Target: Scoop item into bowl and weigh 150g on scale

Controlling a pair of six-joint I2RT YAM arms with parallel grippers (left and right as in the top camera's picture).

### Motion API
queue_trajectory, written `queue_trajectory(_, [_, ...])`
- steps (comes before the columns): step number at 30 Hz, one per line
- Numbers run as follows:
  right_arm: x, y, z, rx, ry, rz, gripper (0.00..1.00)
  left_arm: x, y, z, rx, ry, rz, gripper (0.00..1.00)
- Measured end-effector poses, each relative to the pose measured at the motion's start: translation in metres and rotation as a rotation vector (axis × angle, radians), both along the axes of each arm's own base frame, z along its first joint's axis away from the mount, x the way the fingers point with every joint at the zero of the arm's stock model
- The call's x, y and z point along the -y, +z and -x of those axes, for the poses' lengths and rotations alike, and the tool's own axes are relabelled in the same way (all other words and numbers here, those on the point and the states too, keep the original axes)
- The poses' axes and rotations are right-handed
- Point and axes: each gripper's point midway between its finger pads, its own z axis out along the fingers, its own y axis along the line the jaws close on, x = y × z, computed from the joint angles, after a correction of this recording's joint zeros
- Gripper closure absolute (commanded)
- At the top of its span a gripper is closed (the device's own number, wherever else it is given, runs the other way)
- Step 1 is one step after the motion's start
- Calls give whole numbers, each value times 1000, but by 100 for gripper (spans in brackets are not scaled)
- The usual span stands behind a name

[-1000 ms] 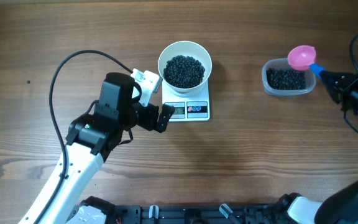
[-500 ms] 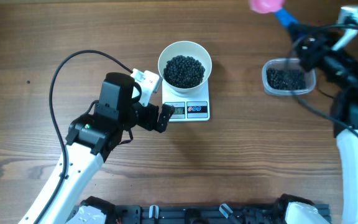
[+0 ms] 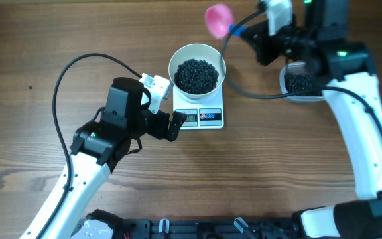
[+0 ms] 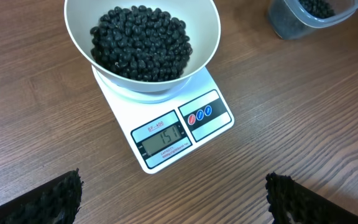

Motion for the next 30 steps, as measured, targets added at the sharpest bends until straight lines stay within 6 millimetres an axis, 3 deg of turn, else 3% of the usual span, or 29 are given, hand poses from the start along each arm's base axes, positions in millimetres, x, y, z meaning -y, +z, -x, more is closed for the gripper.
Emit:
queue_trajectory(4, [-35,-32,1,16,105,128,96,0,0,0,0,0,0,0])
queue_trajectory(7, [-39,-45,-3,9,116,163,96,0,0,0,0,-1,0,0])
queue_trajectory(10, [-40,-82,-13,-54,124,206,96,0,0,0,0,0,0,0])
queue_trajectory(14, [-40,-114,-14,-135,130,235,96,0,0,0,0,-1,0,0])
queue_trajectory(23, [-42,-145,-16,-210,129,250,96,0,0,0,0,0,0,0])
queue_trajectory(30, [-54,-146,-10,-212,153,250,96,0,0,0,0,0,0,0])
